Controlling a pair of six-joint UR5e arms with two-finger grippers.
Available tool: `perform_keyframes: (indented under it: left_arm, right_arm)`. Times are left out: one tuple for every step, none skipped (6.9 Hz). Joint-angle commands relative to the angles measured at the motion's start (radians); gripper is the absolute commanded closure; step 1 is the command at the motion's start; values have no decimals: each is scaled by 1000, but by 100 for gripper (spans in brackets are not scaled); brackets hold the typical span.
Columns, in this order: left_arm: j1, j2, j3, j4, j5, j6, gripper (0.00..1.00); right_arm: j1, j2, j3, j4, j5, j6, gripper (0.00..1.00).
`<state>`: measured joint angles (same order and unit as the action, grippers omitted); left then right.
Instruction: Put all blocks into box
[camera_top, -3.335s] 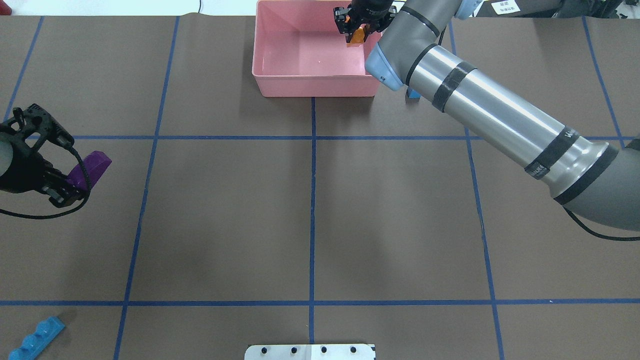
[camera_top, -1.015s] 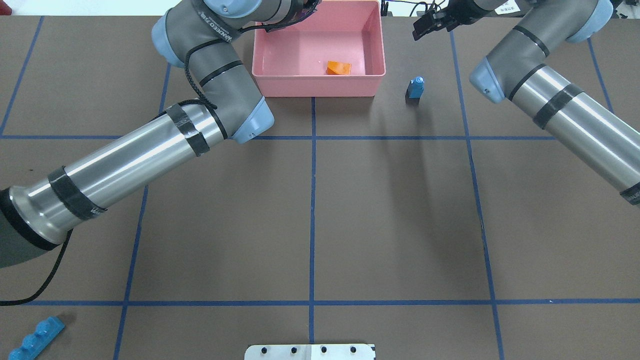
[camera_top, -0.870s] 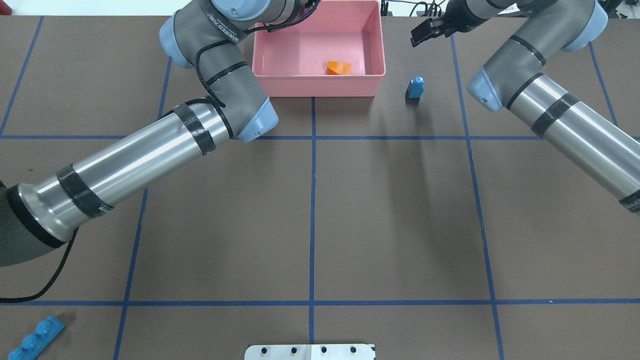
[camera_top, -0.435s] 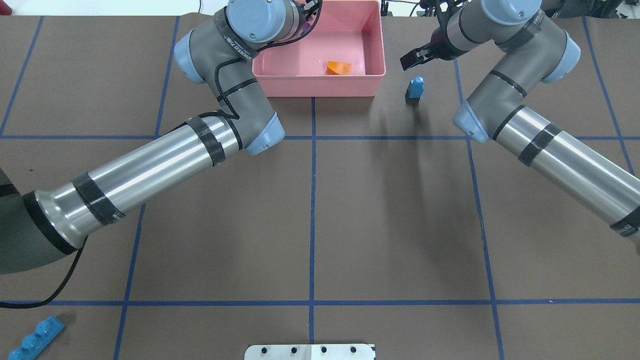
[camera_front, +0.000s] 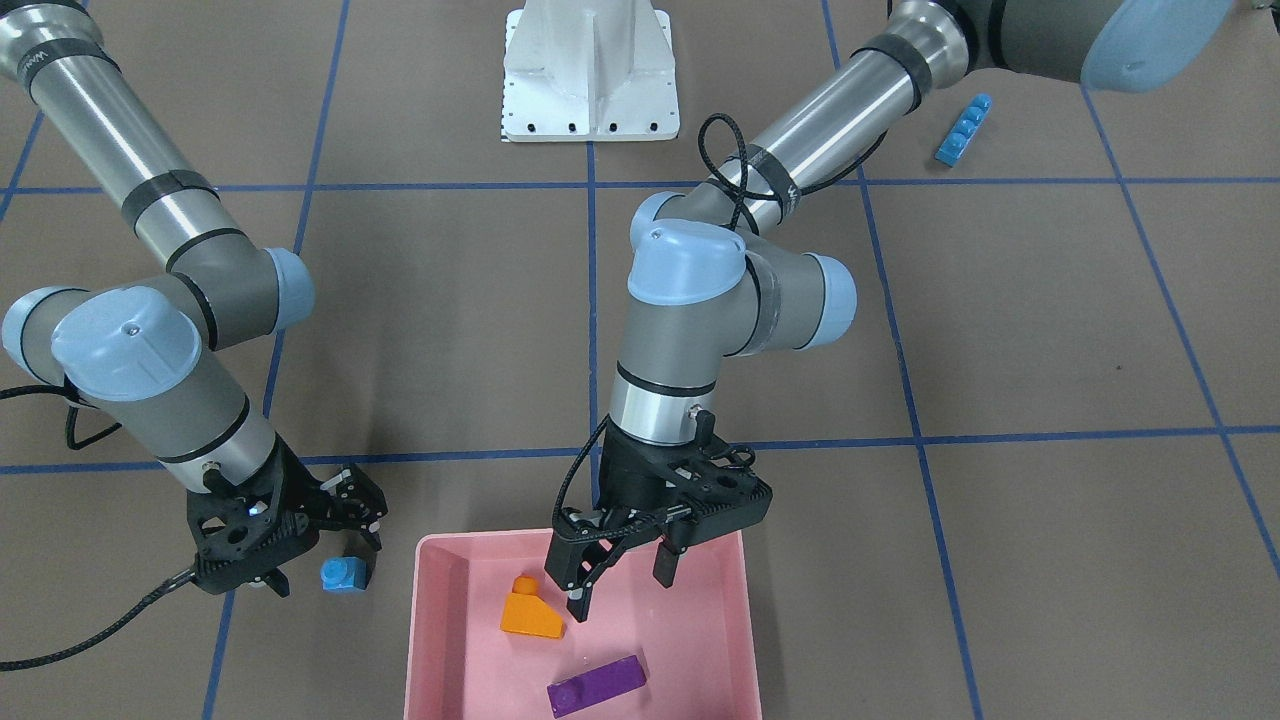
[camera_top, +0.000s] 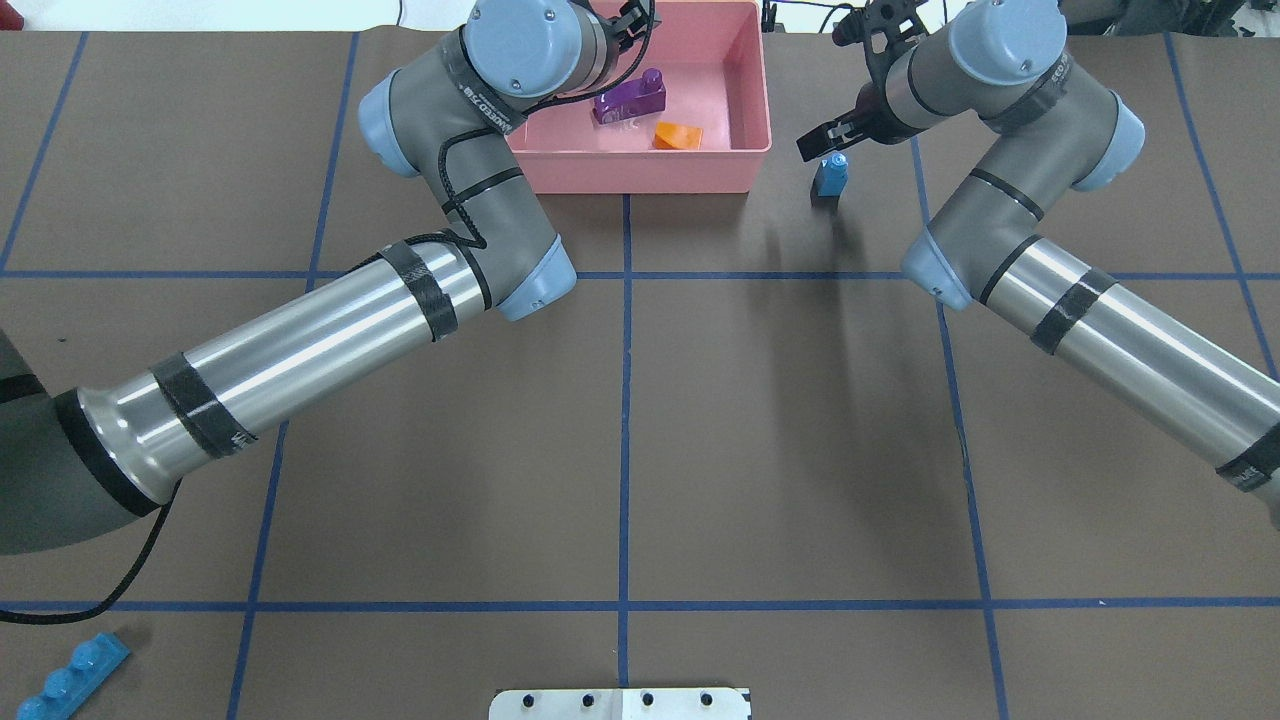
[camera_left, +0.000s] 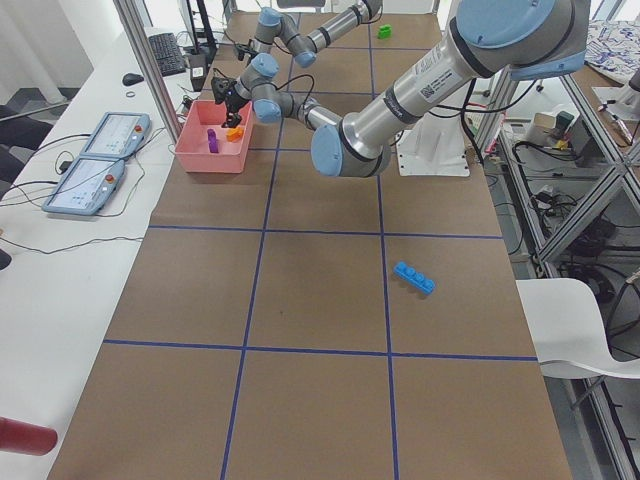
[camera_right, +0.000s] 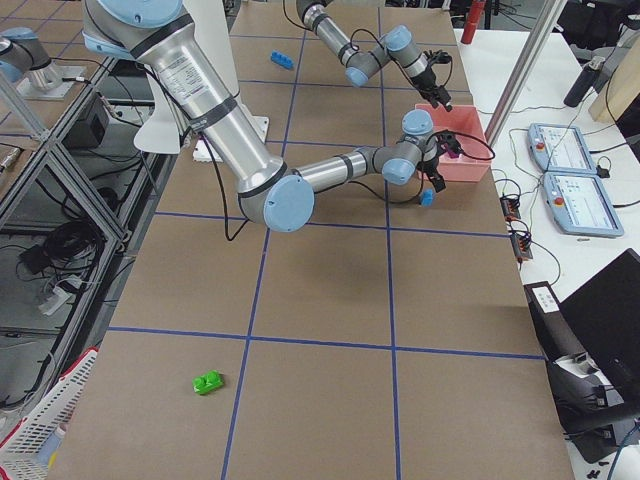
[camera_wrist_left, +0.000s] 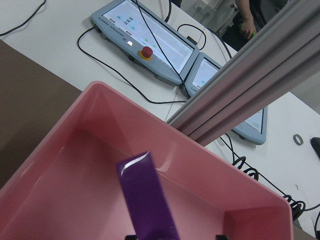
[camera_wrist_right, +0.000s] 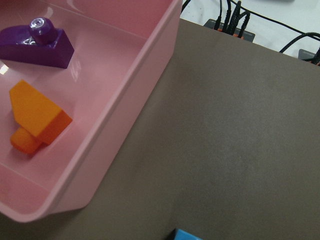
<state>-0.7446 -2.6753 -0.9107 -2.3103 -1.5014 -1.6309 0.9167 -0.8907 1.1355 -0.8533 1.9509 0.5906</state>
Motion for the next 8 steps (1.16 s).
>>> perform_keyframes:
  left_arm:
    - [1,-6,-5,0,-2,2,0]
    - [1,-8,-8,2,-3,5,0]
    - [1,-8,-10,2,-5,6,0]
    - [-2,-8,-20,2,-7,8,0]
    - [-4,-6,-27,2,-7,8,0]
    - [-4,-6,-36,3,-7,8,0]
    - [-6,-6,-45,14,-23,8,0]
    - [-7,-6,-66,38,-37,8,0]
  right_arm:
    - [-7,6,-95,99,-6,0,1]
    - [-9,12,-138,140,-9,0,1]
    - [-16,21,-161,142,-24,0,1]
    - [-21,45,-186,143,-33,3,1]
    - [-28,70,-216,143,-35,3,1]
    - [-32,70,-221,143,-33,5,1]
    - [-32,67,-223,143,-29,8,1]
    - [-32,62,-220,143,-21,11,2]
